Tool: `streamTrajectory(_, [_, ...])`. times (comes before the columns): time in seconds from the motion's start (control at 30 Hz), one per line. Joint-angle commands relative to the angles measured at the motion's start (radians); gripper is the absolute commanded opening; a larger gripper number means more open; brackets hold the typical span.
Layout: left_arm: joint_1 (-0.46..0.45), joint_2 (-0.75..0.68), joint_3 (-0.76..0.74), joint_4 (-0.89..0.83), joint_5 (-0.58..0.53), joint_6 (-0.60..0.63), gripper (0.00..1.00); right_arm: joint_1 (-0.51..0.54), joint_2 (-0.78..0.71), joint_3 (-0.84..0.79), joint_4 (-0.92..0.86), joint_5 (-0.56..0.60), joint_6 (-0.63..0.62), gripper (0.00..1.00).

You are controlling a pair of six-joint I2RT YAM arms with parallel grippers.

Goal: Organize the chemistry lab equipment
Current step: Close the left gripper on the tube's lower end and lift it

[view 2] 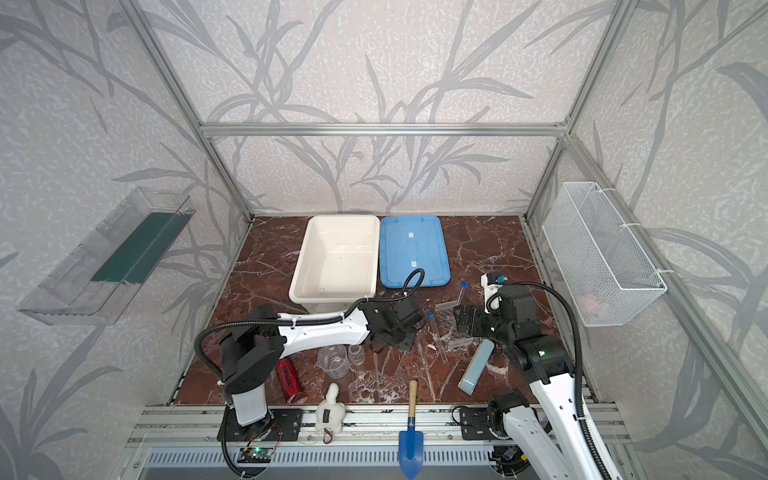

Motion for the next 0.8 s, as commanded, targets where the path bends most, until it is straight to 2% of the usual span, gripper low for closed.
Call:
streamTrajectory(0.0, [0.009, -0.022, -0.038, 0.089, -0.043, 0.033, 0.16, -0.001, 0.025, 0.024, 0.041, -0.059, 0.014, 0.90])
streamTrajectory(0.07, [0.028, 0.029, 0.034, -0.031, -0.012, 0.026, 0.20, -0.002, 0.040, 0.025, 0.037, -0.050, 0.010, 0.90])
streamTrajectory(0.17, [0.016, 0.048, 0.033, 0.002, 0.031, 0.050, 0.35, -0.002, 0.042, 0.026, 0.026, -0.035, -0.001, 0.90])
streamTrajectory(0.3, [0.019, 0.097, 0.072, -0.063, 0.018, 0.050, 0.42, -0.002, 0.012, 0.019, 0.010, -0.007, -0.012, 0.90])
streamTrajectory(0.5, [0.022, 0.126, 0.091, -0.064, 0.025, 0.045, 0.44, -0.001, 0.002, 0.007, 0.006, -0.012, -0.022, 0.89])
streamTrajectory(0.6, [0.021, 0.148, 0.120, -0.112, 0.003, 0.030, 0.39, -0.002, 0.002, 0.009, 0.008, -0.011, -0.027, 0.89])
streamTrajectory(0.67, [0.022, 0.181, 0.181, -0.215, -0.002, 0.023, 0.34, -0.002, 0.005, 0.012, 0.007, -0.011, -0.028, 0.89])
streamTrajectory(0.77, [0.011, 0.220, 0.250, -0.341, 0.003, 0.018, 0.32, -0.002, 0.007, 0.015, 0.003, -0.001, -0.030, 0.87])
